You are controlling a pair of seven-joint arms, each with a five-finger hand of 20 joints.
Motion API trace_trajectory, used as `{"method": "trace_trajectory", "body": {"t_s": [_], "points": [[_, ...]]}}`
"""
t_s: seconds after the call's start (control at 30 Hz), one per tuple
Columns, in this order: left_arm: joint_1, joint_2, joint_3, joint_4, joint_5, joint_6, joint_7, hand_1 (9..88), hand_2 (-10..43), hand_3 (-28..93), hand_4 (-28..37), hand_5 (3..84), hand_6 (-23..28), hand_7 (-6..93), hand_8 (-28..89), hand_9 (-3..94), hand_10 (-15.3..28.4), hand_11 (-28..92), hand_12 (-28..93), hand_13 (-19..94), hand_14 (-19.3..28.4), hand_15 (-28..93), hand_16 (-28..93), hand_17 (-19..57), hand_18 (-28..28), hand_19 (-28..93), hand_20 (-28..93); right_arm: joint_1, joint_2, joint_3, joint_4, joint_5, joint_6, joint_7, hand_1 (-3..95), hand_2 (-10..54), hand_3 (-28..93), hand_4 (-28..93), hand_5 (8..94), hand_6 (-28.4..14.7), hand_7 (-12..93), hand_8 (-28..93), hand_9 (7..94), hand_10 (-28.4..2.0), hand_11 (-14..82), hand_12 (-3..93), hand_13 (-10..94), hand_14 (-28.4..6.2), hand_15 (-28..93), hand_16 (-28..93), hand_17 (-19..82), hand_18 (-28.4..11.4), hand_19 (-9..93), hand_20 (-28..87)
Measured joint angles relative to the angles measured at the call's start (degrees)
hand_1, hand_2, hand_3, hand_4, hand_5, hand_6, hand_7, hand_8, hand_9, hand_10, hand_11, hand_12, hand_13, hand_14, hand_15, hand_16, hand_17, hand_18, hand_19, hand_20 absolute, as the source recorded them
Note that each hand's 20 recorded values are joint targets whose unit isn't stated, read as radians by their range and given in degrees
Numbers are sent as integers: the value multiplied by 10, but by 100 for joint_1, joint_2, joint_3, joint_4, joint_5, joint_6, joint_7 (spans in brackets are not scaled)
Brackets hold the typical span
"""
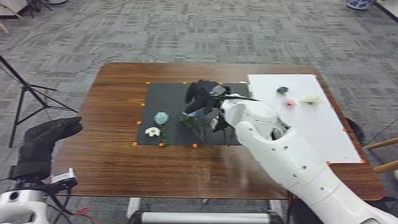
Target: Arrange flowers
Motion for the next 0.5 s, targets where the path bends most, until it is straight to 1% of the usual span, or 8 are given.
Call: {"method": "trace_trajectory", "body": {"t_s": [0.13, 0.2, 0.23, 0.3, 0.33, 0.5], "points": [[30, -5, -28, -3, 1, -17, 0, 210, -20, 714, -283, 549, 8, 209, -90, 547, 144, 227, 142, 444, 173, 256, 18, 64, 133, 138, 195, -201, 313, 460, -705, 326, 11, 148, 289, -95, 642, -137, 486, -26, 107, -54, 547, -162, 74, 166, 716, -114, 526, 338, 429, -207, 886, 502], [47, -6, -42, -4, 1, -17, 0, 211, -22, 714, -283, 548, 7, 208, -90, 547, 144, 226, 141, 444, 172, 255, 17, 64, 133, 141, 197, -313, 558, 714, -1017, 381, 263, 213, 279, -95, 637, -142, 432, -35, 91, -48, 479, -171, 63, 172, 707, -119, 539, 333, 428, -212, 885, 508], [57, -6, -50, -7, 1, -16, 1, 211, -22, 714, -283, 548, 7, 208, -90, 547, 144, 225, 141, 444, 173, 254, 18, 66, 134, 145, 200, -351, 700, 828, -1097, 386, 468, 246, 276, -95, 634, -146, 415, -41, 84, -43, 465, -173, 60, 176, 705, -121, 547, 329, 430, -213, 887, 508], [76, -10, -63, -11, 1, -5, 1, 212, -22, 713, -283, 546, 7, 208, -89, 547, 144, 224, 141, 443, 173, 254, 18, 68, 134, 151, 204, -397, 979, 1056, -1098, 411, 822, 335, 272, -95, 627, -151, 392, -44, 77, -38, 442, -176, 56, 180, 704, -123, 560, 325, 432, -214, 890, 506], [83, -12, -63, -12, -1, -1, 0, 212, -22, 713, -283, 546, 6, 208, -89, 547, 144, 224, 141, 443, 173, 253, 19, 68, 135, 153, 205, -420, 1118, 1182, -1067, 439, 913, 412, 273, -95, 617, -158, 387, -44, 75, -35, 438, -177, 54, 182, 702, -123, 565, 323, 433, -214, 892, 505], [88, -29, -59, -13, -2, 3, -6, 214, -22, 711, -283, 546, 6, 207, -88, 547, 143, 223, 141, 443, 171, 251, 19, 68, 135, 153, 207, -544, 1774, 1728, -622, 491, 917, 793, 276, -95, 615, -164, 405, -43, 84, -33, 448, -176, 57, 185, 704, -123, 576, 317, 433, -213, 893, 502]]}}
